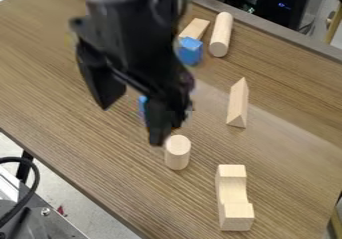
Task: Put the cylinder block on top of the red hexagon block
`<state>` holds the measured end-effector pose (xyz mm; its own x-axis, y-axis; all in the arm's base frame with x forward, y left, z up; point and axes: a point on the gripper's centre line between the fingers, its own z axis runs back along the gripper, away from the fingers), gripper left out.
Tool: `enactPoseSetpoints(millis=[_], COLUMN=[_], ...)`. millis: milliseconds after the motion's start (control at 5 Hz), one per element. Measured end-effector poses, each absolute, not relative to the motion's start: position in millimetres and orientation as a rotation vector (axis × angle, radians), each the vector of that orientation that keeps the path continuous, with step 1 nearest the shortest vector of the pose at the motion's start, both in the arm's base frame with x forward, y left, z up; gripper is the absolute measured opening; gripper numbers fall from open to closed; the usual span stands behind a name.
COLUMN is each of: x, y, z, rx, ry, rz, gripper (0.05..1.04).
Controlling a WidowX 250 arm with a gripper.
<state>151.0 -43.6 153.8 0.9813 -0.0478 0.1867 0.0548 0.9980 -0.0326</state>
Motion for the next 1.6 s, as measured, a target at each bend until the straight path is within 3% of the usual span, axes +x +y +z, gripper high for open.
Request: enactPoseSetpoints(millis=[800, 1600], x=[204, 219], y=[-42, -33], z=[94, 48], rx=[-0.043, 0.004], ry=[-0.234, -0.183], rz=[-0.104, -0.102], gripper=[0.997, 0.997])
